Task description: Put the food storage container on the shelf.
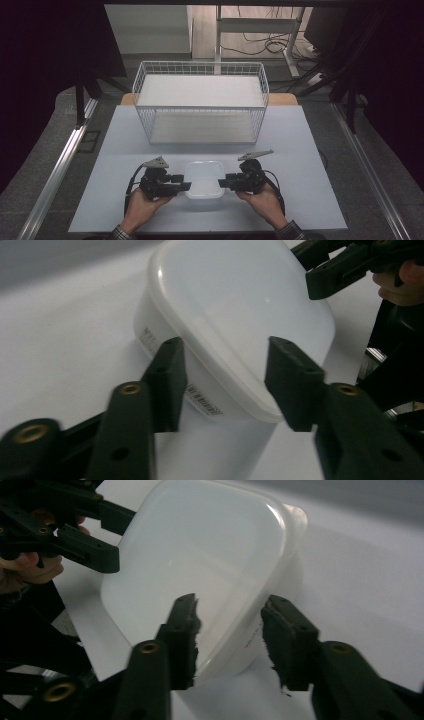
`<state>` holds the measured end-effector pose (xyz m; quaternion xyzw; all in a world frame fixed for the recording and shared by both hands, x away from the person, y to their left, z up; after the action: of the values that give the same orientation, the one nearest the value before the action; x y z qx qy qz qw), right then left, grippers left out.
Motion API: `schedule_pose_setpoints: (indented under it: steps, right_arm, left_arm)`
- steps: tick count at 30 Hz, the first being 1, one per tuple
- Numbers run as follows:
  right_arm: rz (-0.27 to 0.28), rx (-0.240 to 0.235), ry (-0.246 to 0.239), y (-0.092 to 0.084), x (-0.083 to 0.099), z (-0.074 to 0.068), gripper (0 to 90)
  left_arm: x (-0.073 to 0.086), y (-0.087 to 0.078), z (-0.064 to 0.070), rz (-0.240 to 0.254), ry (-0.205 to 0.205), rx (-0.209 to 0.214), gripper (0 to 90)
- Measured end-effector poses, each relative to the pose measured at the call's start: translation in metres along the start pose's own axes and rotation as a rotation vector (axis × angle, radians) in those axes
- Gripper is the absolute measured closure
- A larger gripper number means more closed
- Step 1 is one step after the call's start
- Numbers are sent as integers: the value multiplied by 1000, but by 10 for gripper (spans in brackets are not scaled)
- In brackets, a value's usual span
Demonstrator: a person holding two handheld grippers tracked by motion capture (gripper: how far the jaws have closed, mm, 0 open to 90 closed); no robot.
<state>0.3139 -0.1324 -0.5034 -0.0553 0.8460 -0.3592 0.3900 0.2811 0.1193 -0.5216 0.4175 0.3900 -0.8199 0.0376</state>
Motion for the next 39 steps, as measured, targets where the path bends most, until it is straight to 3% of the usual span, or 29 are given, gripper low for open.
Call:
schedule_pose_setpoints:
  steps: [2,3,5,6,7,8,9,10,12,20,33,39]
  right_arm:
    - [4,3,6,-2,1,-1,640]
    - [22,21,13,-5,2,-4,682]
    - [31,30,9,-7,2,-5,712]
    - [55,68,-10,-10,2,-7,778]
    - [55,68,-10,-10,2,-7,778]
    - [52,99,-48,-8,3,-7,778]
    - [73,137,-68,-5,2,-10,777]
    - [77,143,-76,-4,2,-11,778]
    - [98,139,-75,-4,2,-11,778]
    - [169,133,-88,-9,-2,-13,779]
    - [239,121,-140,-22,-21,-15,779]
    - [266,116,-159,-30,-37,-16,779]
  left_arm:
    - [0,-2,3,16,-11,-17,613]
    - [-1,-4,4,42,-17,-45,640]
    - [-2,-6,4,62,-22,-52,675]
    - [-3,-9,4,94,-14,-70,796]
    - [-3,-9,4,94,-14,-70,796]
    - [-3,-8,5,92,8,-104,796]
    - [-3,-8,5,89,1,-109,797]
    - [-3,-8,4,89,-3,-108,797]
    - [-1,-8,1,100,-23,-97,798]
    - [-7,-13,3,145,-31,-92,800]
    - [-32,-26,5,181,12,-111,801]
    - [-52,-37,5,204,41,-113,803]
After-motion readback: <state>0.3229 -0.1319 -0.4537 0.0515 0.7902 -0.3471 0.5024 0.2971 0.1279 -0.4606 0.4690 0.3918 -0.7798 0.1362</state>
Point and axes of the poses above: each handheld gripper's, and its own axes: y roughly forward along the jaws, x roughly out of its underside, z roughly to its right, the point moved 4 cm from there along y, roughly forward along the jaws, and after that the axes turned 4 degrees about -x, right-handed, at the moved point
